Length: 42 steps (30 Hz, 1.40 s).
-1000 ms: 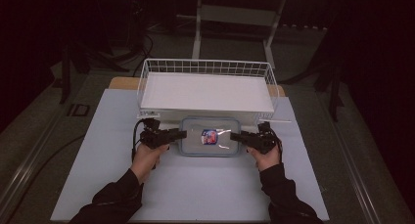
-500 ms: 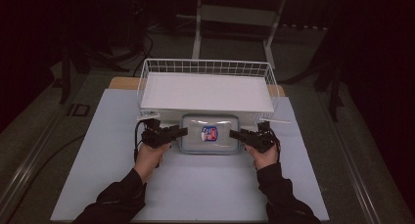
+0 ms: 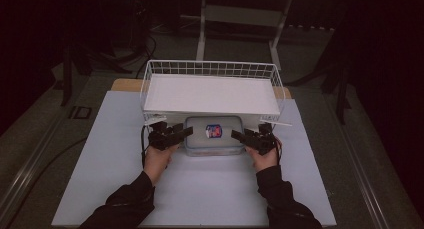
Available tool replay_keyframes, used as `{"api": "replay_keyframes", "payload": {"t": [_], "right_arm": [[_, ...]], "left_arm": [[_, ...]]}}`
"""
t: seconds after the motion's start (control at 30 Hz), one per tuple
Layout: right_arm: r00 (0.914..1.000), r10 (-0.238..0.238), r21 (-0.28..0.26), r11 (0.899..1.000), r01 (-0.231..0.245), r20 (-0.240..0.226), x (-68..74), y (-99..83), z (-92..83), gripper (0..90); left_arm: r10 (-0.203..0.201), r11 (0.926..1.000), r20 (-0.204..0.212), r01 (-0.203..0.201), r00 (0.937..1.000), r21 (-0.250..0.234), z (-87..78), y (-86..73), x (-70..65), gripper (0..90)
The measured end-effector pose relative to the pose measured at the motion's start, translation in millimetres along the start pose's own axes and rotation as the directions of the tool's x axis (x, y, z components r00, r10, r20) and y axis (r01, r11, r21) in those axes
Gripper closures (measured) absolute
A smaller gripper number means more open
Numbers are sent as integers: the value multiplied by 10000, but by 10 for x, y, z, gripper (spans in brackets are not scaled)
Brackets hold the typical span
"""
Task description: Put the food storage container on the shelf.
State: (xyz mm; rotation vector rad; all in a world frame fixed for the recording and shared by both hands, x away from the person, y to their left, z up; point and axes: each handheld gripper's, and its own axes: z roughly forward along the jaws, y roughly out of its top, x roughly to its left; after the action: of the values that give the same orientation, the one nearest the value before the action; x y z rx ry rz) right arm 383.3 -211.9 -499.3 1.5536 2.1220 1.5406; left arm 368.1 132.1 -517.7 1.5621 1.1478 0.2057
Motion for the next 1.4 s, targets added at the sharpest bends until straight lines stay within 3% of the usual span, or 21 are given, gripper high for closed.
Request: {"api": "replay_keyframes", "payload": {"t": [0.17, 0.23, 0.3, 0.67, 0.8, 0.93, 1.0, 1.17, 1.33, 1.4], "right_arm": [[9994, -134, 13, 9999, 134, 327, 44, 10, 8, 298], [9989, -279, 44, 9996, 278, 371, 69, 4, -5, 297], [9964, -711, -23, 9975, 713, 464, 89, -12, -32, 296], [9898, -1262, -189, 9916, 1277, 661, 236, -72, -293, 301], [9832, -1717, -159, 9848, 1729, 623, 375, -131, -375, 330], [9791, -2005, 164, 9796, 2001, 325, 520, -219, -396, 458], [9778, -2082, 238, 9779, 2076, 225, 551, -243, -393, 471], [9721, -2313, 887, 9682, 2339, -388, 659, -373, -288, 650], [9669, -2519, 1215, 9593, 2550, -411, 710, -449, -175, 707], [9642, -2617, 1335, 9549, 2652, -434, 731, -466, -104, 771]], "left_arm": [[76, 10000, -343, -74, 9994, 45, -5, 9, -35, 378], [42, 10000, -213, -41, 9998, 44, -39, 2, -39, 361], [217, 9997, -33, -216, 9998, 122, -80, -7, -53, 302], [489, 9982, 489, -505, 9976, 330, -424, -89, -220, 38], [639, 9968, 899, -680, 9939, 423, -594, -129, -333, 19], [1105, 9913, 1068, -1173, 9881, 598, -750, -190, -448, 18], [1202, 9898, 988, -1270, 9878, 653, -807, -229, -474, 18], [1072, 9891, 926, -1156, 9899, 915, -907, -363, -490, 17], [1377, 9859, 811, -1444, 9872, 842, -945, -482, -488, 13], [1571, 9821, 756, -1638, 9847, 934, -942, -502, -491, 8]]}}
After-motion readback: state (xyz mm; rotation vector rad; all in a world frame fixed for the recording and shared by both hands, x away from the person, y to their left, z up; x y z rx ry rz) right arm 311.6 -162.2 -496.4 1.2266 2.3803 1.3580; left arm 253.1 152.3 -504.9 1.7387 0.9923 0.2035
